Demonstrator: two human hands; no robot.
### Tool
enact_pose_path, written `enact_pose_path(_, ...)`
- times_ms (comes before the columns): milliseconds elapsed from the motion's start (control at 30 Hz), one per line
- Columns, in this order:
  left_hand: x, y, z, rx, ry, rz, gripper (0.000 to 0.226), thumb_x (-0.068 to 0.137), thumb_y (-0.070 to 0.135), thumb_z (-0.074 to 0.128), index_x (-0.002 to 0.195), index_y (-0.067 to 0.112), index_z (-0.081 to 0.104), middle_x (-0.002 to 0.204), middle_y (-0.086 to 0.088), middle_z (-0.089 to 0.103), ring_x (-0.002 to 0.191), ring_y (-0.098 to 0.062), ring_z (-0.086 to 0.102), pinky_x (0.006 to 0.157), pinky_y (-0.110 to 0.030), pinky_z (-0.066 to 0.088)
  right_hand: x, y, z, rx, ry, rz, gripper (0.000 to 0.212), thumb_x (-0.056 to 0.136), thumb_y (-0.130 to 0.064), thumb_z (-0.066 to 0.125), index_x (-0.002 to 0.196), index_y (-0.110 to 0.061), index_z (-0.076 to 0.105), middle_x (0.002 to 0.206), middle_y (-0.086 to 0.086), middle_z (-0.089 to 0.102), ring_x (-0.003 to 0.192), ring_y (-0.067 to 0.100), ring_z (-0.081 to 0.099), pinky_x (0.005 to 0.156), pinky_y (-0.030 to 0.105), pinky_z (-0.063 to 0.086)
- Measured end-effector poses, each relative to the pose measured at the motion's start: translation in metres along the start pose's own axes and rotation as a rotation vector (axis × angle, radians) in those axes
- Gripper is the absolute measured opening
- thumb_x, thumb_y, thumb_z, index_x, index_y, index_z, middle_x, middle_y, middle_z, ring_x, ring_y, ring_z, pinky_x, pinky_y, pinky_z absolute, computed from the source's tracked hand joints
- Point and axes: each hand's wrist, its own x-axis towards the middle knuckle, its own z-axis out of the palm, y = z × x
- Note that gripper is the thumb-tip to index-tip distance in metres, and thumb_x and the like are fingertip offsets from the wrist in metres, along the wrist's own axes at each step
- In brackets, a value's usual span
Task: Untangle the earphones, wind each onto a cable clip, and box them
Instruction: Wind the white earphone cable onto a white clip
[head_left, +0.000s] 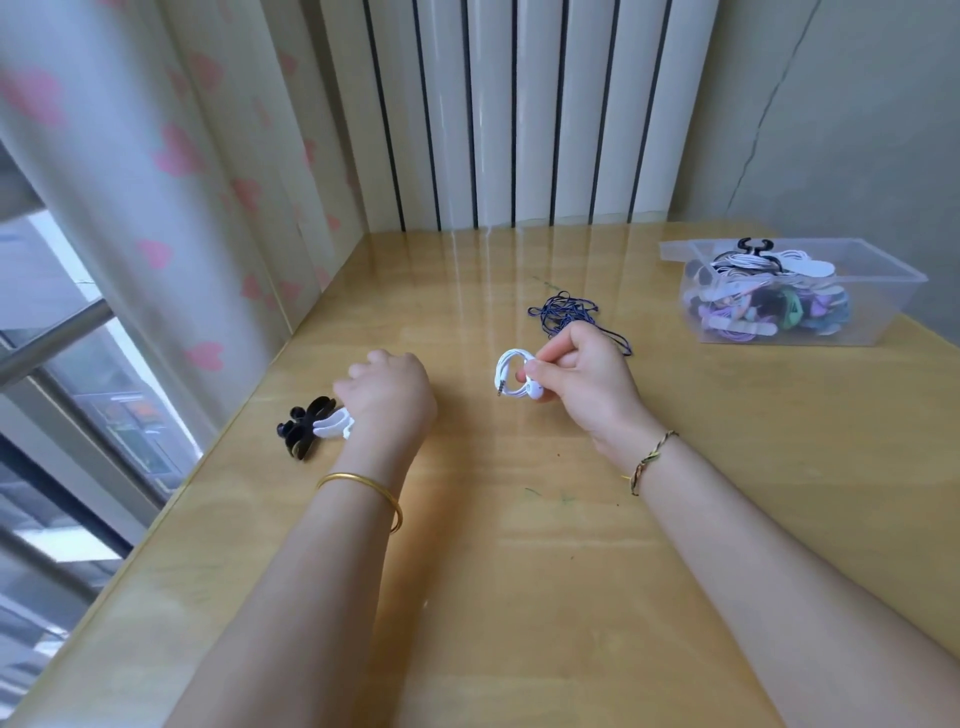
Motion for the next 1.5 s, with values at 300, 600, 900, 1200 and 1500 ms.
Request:
enact_pose_path(300,0.001,0.058,-0.019,-0.851,-0.016,0.437,0.037,0.082,-0.011,0.042,0.103,0.013,0.061,0.092,-0.006,0.055,0.081,-0.023,0.057,0.068,-0.028,0.045,0.005,0.003,-0.045,0.009,0.078,0.026,0.020,0.084,0.008,0.060,0.077,-0.007,0.048,0.063,0.004,0.067,0.049,0.006,0.059,0.053,0.018,0.049)
enact_pose_path(600,-0.003,0.129,-0.001,-1.811,-0.591,0.289,0.036,0.087,-0.019,0.033,0.112,0.001,0.050,0.075,-0.008,0.052,0.048,-0.016,0.049,0.049,-0.023,0.043,0.013,0.018,-0.120,0.106,0.273,0.105,0.024,0.084,0.009,0.060,0.076,-0.008,0.045,0.062,0.013,0.061,0.056,0.014,0.059,0.065,0.033,0.050)
enact_pose_path(900,0.006,0.128,0.003,-1.032,-0.169,0.471,0.017,0.074,0.010,0.058,0.079,0.020,0.046,0.086,-0.007,0.062,0.070,-0.023,0.058,0.068,-0.036,0.049,0.019,0.024,-0.116,0.182,0.237,0.168,0.023,0.085,0.009,0.059,0.077,-0.007,0.046,0.064,0.013,0.061,0.063,0.014,0.064,0.062,0.028,0.053)
enact_pose_path(1200,-0.009,0.138,0.009,-0.790,-0.278,0.575,0.027,0.075,0.013,0.062,0.092,0.017,0.040,0.082,0.003,0.073,0.083,-0.022,0.061,0.075,-0.035,0.050,0.017,0.026,-0.118,0.182,0.245,0.174,0.023,0.082,0.011,0.059,0.077,-0.007,0.046,0.061,0.013,0.060,0.065,0.013,0.065,0.062,0.029,0.053)
enact_pose_path(1500,-0.016,0.155,0.006,-0.536,-0.193,0.520,0.023,0.063,0.034,0.071,0.075,0.015,0.066,0.101,-0.002,0.054,0.107,-0.021,0.047,0.078,-0.028,0.045,0.017,0.026,-0.120,0.197,0.264,0.179,0.024,0.082,0.012,0.059,0.075,-0.008,0.046,0.061,0.010,0.062,0.067,0.017,0.063,0.061,0.027,0.054)
